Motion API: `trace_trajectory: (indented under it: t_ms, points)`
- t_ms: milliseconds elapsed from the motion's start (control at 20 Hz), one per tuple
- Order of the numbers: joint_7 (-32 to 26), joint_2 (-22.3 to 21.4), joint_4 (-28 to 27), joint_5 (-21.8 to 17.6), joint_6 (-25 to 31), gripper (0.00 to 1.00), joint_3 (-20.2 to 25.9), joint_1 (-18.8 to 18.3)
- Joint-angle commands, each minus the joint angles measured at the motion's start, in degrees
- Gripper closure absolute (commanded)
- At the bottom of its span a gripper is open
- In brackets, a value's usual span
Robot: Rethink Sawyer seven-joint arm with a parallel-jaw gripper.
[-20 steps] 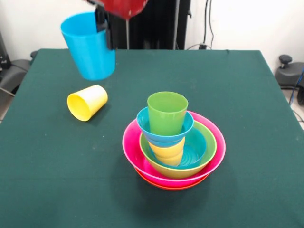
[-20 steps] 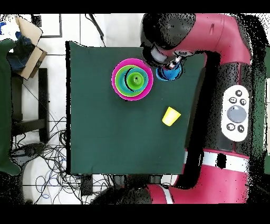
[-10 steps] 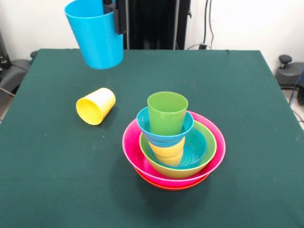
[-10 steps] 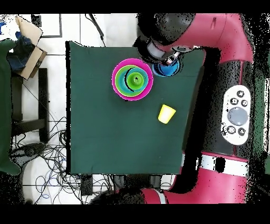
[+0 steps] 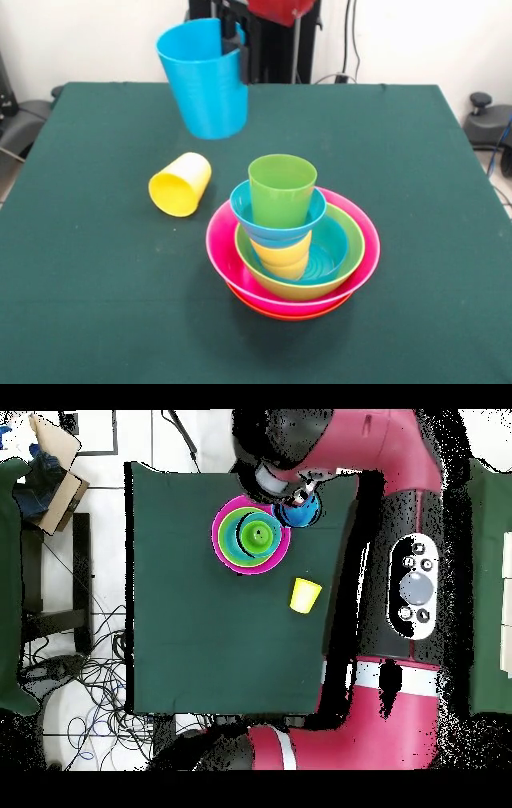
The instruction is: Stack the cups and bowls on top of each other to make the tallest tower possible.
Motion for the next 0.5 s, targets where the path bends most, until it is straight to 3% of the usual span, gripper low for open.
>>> trace_trajectory:
  t_ms: [50, 500]
  points:
    - [4.31, 3.22, 1.32, -0.49, -0.41, 1.00, -0.08, 1.96]
    - [5.43, 3.90, 0.38, -0.24, -0.06, 1.00, -0.34, 2.90]
